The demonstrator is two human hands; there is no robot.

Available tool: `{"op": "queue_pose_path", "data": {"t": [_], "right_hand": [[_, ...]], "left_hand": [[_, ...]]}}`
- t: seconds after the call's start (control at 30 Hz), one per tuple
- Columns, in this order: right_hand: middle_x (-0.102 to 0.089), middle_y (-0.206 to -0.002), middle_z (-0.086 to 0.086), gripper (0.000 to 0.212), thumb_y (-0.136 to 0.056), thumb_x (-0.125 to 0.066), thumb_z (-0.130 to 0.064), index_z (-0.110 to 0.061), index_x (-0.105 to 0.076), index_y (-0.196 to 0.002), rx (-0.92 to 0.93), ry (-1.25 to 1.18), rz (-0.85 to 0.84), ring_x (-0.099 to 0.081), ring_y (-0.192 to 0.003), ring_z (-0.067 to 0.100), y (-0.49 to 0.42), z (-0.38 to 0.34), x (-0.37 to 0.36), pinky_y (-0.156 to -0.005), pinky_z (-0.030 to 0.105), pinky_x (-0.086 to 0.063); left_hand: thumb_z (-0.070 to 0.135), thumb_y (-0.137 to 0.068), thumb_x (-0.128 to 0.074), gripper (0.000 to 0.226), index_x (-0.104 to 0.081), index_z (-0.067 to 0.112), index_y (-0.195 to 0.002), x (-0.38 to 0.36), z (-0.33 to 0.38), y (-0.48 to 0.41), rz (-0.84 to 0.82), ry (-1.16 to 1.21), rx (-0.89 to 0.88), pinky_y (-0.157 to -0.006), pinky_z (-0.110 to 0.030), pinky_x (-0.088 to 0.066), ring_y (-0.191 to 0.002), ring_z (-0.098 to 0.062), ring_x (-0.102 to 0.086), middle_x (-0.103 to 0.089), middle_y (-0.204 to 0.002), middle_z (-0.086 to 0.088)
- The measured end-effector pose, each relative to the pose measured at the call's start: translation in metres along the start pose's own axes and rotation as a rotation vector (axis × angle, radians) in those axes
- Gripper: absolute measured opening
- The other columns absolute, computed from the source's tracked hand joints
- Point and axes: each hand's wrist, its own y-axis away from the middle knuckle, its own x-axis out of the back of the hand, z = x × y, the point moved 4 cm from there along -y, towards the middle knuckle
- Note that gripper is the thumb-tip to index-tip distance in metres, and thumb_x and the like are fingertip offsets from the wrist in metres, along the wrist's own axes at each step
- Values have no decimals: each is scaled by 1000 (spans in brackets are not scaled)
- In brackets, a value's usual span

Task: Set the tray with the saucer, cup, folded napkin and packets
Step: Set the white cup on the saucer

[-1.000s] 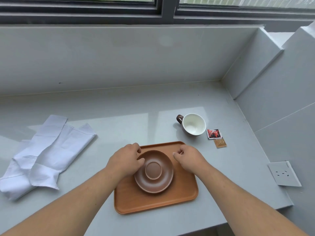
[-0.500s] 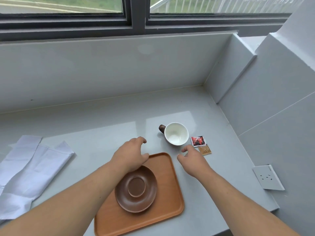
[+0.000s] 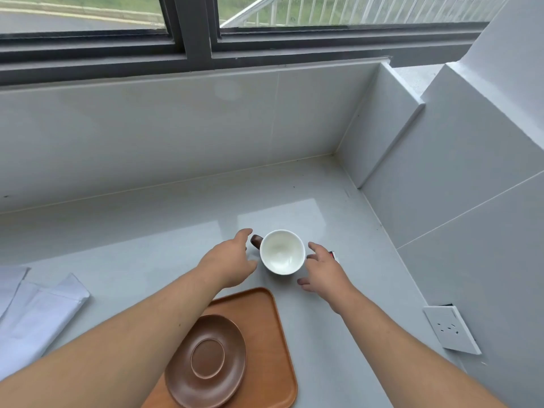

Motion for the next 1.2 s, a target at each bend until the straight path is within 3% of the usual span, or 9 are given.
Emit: {"op": "queue_pose_path", "data": {"t": [0.1,0.27,0.4,0.63,0.73,0.83,1.0,1.1,1.2], "right_hand": [[-49,-105,-14,58,-99,-38,-16,-32,-39,-154,-17,-36,-28,-75,-92,37,-4,-5,-4,-88,43,-61],[-57,-116,-6,48,-99,-43,-26,-35,-52,-145,-27,-43,-47,-68,-108,34,-14,-6,-8,-91,51,-61],[-62,-109,-7,31,-98,-44,-24,-45,-66,-106,-1,-63,-46,-65,-100,19,-18,-9,-10,-87,51,-63],[-65,-99,-8,36,-99,-44,-21,-47,-66,-86,50,-15,-30,-67,-87,16,-15,-15,-12,-79,48,-65],[-64,-101,-7,34,-100,-45,-20,-43,-68,-89,73,-23,-38,-66,-88,15,-9,-16,-16,-74,46,-66],[-64,-107,-1,22,-102,-48,-22,-30,-67,-107,82,-8,-45,-66,-96,23,-1,-20,-21,-69,43,-67],[-67,-112,11,21,-98,-53,-16,-15,-63,-116,114,29,-45,-72,-93,33,16,-29,-33,-57,33,-63],[-71,-109,12,28,-93,-53,-9,-14,-66,-117,153,109,-56,-74,-89,33,26,-34,-44,-61,37,-65],[-74,-101,6,29,-88,-53,-13,-19,-68,-112,198,223,-55,-74,-83,29,37,-37,-57,-66,42,-66]], "left_hand": [[35,-93,-55,73,-20,39,-157,1,0,-8,-14,-6,14,-90,-36,-50,-123,-25,-59,-59,-143,3],[31,-100,-49,53,-36,32,-152,-3,-1,-22,-27,34,14,-83,-33,-47,-111,-22,-60,-63,-130,8],[27,-102,-45,45,-43,30,-147,-7,-2,-29,-16,111,7,-68,-23,-40,-99,-13,-59,-52,-99,37],[34,-104,-47,37,-50,33,-140,-5,-6,-22,18,144,8,-66,-21,-39,-94,-8,-58,-50,-93,37],[42,-103,-47,27,-56,38,-129,0,-11,-12,44,158,15,-66,-25,-42,-88,-7,-58,-56,-94,25],[47,-103,-46,15,-56,41,-112,7,-19,0,56,179,8,-65,-29,-43,-85,-7,-59,-63,-98,14],[47,-102,-48,15,-58,37,-103,22,-34,29,58,262,21,-72,-33,-52,-86,-14,-65,-67,-90,16],[46,-101,-50,13,-59,36,-99,27,-47,48,44,295,28,-80,-33,-54,-92,-11,-67,-70,-89,19],[46,-100,-53,12,-60,36,-97,28,-63,70,30,327,32,-72,-29,-51,-88,-3,-68,-72,-85,21]]}}
